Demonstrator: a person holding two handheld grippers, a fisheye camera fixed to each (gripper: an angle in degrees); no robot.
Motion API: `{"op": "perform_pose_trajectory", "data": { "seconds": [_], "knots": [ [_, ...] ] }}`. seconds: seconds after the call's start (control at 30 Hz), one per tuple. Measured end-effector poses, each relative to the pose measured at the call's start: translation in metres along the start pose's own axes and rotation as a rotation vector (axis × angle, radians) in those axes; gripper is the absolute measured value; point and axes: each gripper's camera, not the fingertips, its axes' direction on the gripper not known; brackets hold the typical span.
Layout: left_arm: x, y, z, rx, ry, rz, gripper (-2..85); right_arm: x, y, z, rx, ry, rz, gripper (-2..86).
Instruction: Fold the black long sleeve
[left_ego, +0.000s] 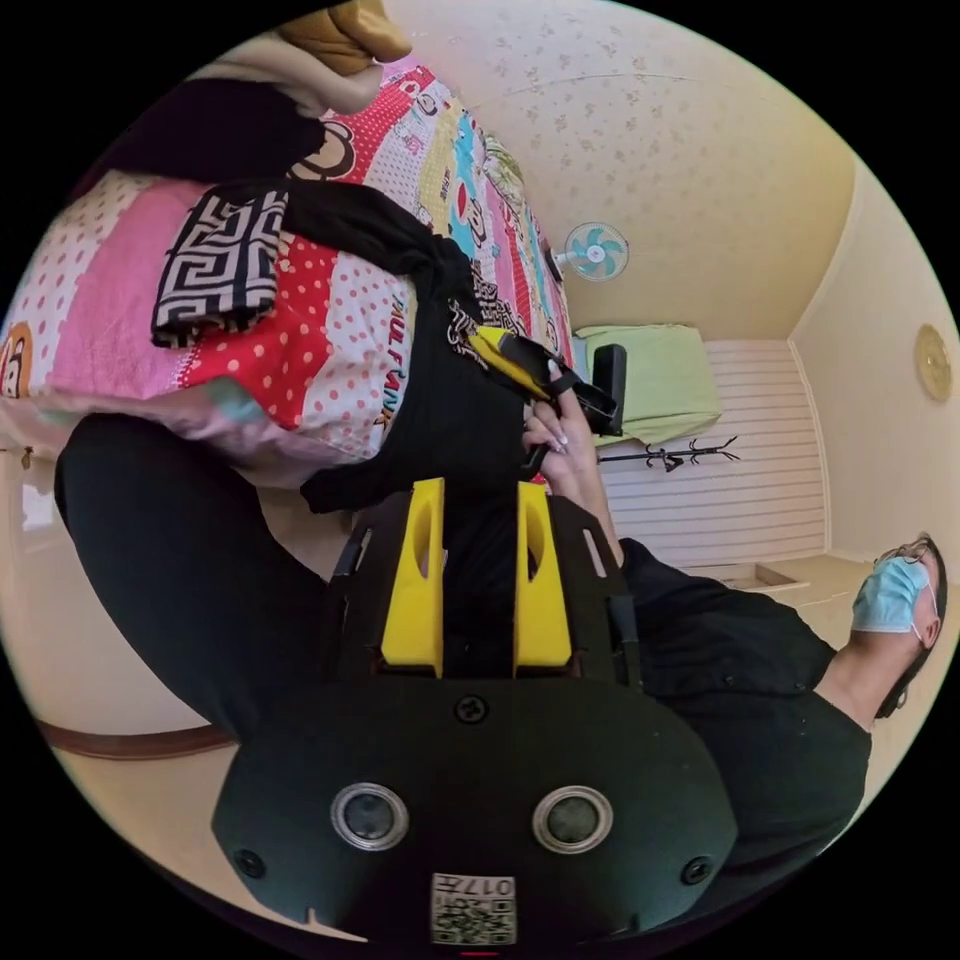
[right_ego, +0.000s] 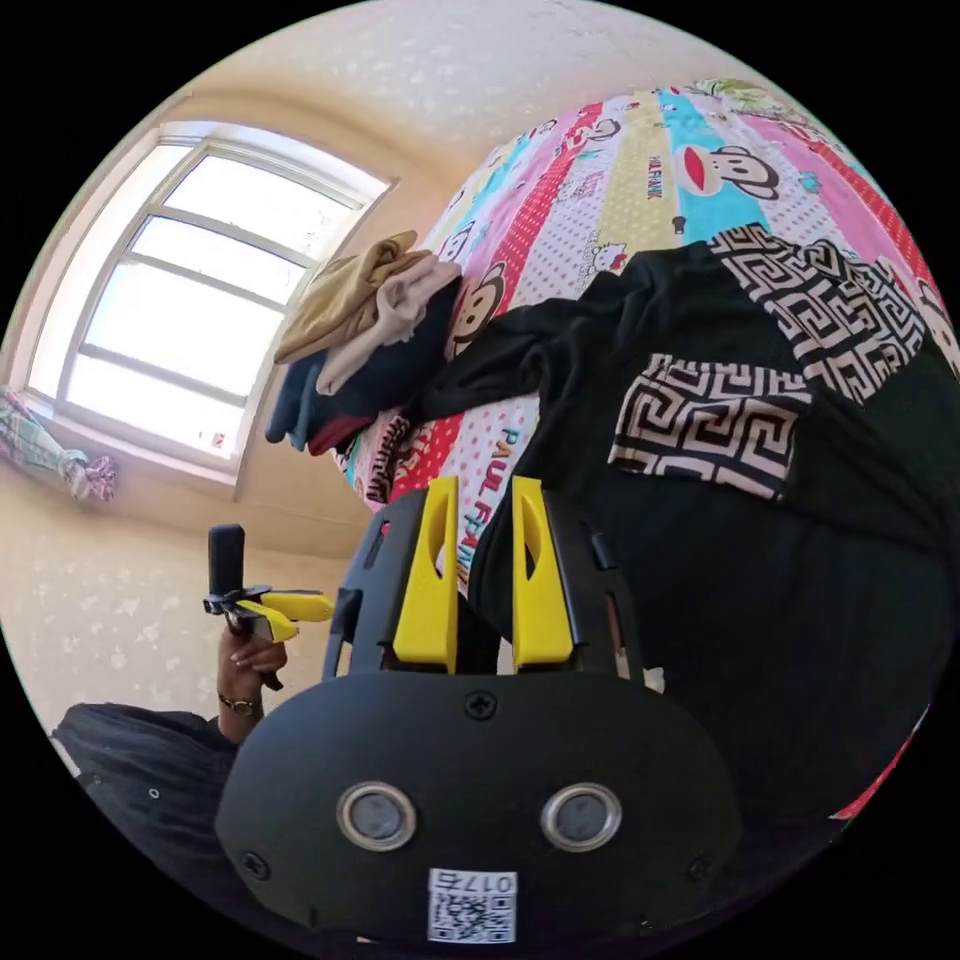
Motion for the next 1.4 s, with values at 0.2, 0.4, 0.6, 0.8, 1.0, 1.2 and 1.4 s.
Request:
{"op": "perform_pose_trajectory", "data": {
  "seconds": [0.2, 0.4, 0.6, 0.8, 1.0, 1.2, 1.4],
  "knots": [
    [-0.001, 0.004, 0.001, -0.032, -0.037, 0.051, 11.2, 0.018, 0.014, -0.117, 0.235, 0.408, -0.011, 9.4],
    [0.063, -0.068, 0.067, -0.146, -0.068, 0.268, 11.8, 0.09, -0.017, -0.158, 0.006, 0.513, -0.012, 12.6],
    [0.12, -0.17, 0.159, -0.207, -0.296, 0.397, 12.5, 0.102, -0.015, -0.136, -0.107, 0.557, 0.007, 12.0],
    [0.11, -0.232, 0.267, -0.387, -0.594, 0.414, 12.3, 0.11, 0.006, -0.149, -0.058, 0.544, 0.044, 11.2],
    [0.097, -0.193, 0.305, -0.321, -0.82, 0.485, 5.7, 0.121, 0.028, -0.155, -0.057, 0.592, 0.048, 5.3],
    [0.153, -0.145, 0.276, -0.141, -0.942, 0.677, 1.3, 0.111, 0.036, -0.175, 0.03, 0.604, 0.053, 2.6],
    [0.196, -0.151, 0.245, -0.053, -0.933, 0.793, 0.6, 0.12, 0.026, -0.208, 0.155, 0.596, 0.123, 2.2]
  ]
}}
